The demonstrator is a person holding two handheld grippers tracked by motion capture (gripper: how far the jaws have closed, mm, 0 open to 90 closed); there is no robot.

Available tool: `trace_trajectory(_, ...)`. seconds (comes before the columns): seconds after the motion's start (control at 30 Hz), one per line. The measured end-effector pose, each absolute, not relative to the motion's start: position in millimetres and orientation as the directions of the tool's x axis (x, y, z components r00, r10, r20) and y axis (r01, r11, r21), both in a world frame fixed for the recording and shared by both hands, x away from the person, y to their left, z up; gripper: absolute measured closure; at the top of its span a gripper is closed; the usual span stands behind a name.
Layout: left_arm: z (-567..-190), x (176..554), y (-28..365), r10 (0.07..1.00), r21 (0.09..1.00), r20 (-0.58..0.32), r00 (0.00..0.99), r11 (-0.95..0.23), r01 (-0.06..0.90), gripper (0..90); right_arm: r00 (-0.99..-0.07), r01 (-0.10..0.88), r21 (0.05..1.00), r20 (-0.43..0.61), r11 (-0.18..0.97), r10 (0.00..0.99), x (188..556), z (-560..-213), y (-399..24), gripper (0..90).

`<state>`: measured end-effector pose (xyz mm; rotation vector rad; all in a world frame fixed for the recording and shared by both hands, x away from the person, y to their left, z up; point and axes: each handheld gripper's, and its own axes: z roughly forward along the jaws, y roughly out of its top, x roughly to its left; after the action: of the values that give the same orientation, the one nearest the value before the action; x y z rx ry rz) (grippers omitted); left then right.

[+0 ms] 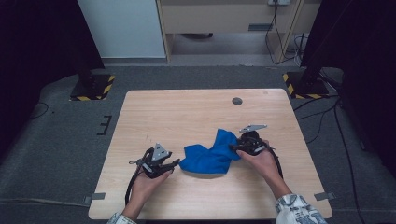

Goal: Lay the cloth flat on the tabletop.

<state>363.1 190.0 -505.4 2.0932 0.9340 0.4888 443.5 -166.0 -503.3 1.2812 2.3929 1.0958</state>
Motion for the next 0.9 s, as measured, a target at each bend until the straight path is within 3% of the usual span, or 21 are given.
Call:
trace_trajectory(0.1,-505.2,363.0,190.0,0.753,0.78,0.032,0.657,-0.43,0.454,53.6,-0.603,0.639,0.673,0.136,0.373,0.786,442.3,-512.5,-161.6,45.4)
trace_trajectory(0.23,-505.5,363.1,189.4,0.752,0.779,0.033,0.658,-0.431,0.454,53.7,-0.616,0.641,0.665,0.15,0.382,0.773,439.5,-514.0,-161.4,50.8)
trace_trajectory(0.4,-505.7,363.0,188.9,0.752,0.779,0.036,0.658,-0.434,0.453,53.7,-0.61,0.651,0.654,0.147,0.387,0.779,439.3,-518.8,-162.7,47.7)
trace_trajectory(0.5,-505.4,363.0,189.2,0.753,0.78,0.036,0.658,-0.433,0.453,53.8,-0.613,0.65,0.655,0.152,0.385,0.776,438.1,-521.7,-162.3,53.7)
trace_trajectory(0.67,-505.0,362.9,189.9,0.753,0.78,0.038,0.657,-0.433,0.452,53.8,-0.639,0.621,0.673,0.139,0.401,0.757,431.5,-517.6,-158.2,74.9)
trace_trajectory(0.9,-504.7,362.9,190.2,0.754,0.781,0.039,0.656,-0.432,0.451,53.9,-0.638,0.592,0.704,0.111,0.393,0.762,424.7,-507.5,-165.0,81.6)
